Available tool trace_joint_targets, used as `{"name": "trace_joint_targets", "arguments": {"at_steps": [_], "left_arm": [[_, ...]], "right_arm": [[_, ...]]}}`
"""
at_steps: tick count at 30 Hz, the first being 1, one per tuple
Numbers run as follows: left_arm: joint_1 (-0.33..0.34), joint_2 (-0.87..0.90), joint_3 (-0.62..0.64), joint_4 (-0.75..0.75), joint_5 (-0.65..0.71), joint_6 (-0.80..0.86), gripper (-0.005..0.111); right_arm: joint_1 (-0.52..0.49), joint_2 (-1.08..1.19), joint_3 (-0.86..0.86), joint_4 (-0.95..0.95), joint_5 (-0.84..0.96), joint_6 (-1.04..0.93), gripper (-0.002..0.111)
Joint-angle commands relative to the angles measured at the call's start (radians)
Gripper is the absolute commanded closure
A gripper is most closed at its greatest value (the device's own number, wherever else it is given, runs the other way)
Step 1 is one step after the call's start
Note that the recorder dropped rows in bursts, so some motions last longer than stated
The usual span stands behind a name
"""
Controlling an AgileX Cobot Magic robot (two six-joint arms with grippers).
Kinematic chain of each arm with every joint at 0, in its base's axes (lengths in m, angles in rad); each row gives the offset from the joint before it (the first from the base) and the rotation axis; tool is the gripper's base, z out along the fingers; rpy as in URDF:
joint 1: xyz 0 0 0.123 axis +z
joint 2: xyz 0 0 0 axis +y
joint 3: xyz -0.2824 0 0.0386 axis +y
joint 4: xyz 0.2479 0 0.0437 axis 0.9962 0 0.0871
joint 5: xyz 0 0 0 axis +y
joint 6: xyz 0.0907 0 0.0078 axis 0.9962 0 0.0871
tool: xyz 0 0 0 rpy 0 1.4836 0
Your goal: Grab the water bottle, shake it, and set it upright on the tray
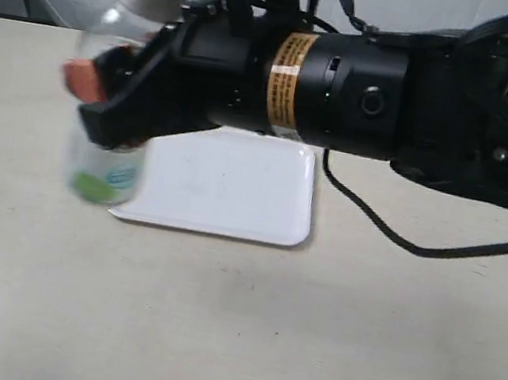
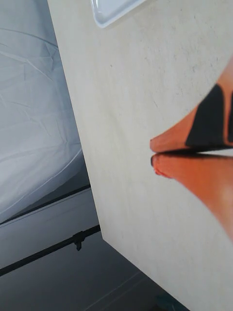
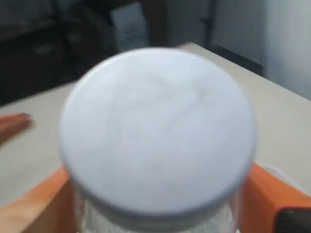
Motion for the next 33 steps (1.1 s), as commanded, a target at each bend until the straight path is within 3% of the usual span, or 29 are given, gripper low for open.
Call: {"name": "trace_joint_targets", "arguments": {"at_steps": [1,3,5,10,13,16,21,23,25,28,33], "left_arm": [[0.0,-0.005,0.002,0.001,0.003,-0.004,0.107],[0.0,-0.005,0.002,0.001,0.003,-0.004,0.107],[0.0,-0.005,0.002,0.001,0.003,-0.004,0.107],[0.0,-0.005,0.002,0.001,0.003,-0.004,0.107],[0.0,-0.005,0.002,0.001,0.003,-0.004,0.107],[0.0,-0.005,0.002,0.001,0.003,-0.004,0.107],[0.0,-0.005,0.002,0.001,0.003,-0.004,0.107],[0.0,-0.005,0.002,0.001,0.003,-0.004,0.107],[0.0,-0.005,0.002,0.001,0.003,-0.004,0.107],[0.0,-0.005,0.002,0.001,0.003,-0.004,0.107],[0.0,-0.005,0.002,0.001,0.003,-0.004,0.107]], "right_arm": [[-0.014,-0.001,-0.006,-0.063,0.523,0.003,0.109],[-0.014,-0.006,-0.006,-0.086,0.586,0.039,0.109],[-0.014,-0.006,-0.006,-0.087,0.512,0.058,0.109],[-0.014,0.011,-0.006,-0.084,-0.125,0.058,0.109],[-0.014,0.031,-0.006,-0.077,-0.286,0.045,0.109],[-0.014,0.034,-0.006,-0.067,-0.155,0.045,0.109],[-0.014,0.034,-0.006,-0.065,0.424,0.034,0.109],[-0.014,0.034,-0.006,-0.093,0.534,0.058,0.109],[-0.014,0.034,-0.006,-0.109,0.535,0.077,0.109],[-0.014,0.034,-0.006,-0.109,0.343,0.094,0.109],[-0.014,0.058,-0.006,-0.104,-0.24,0.08,0.109]]}}
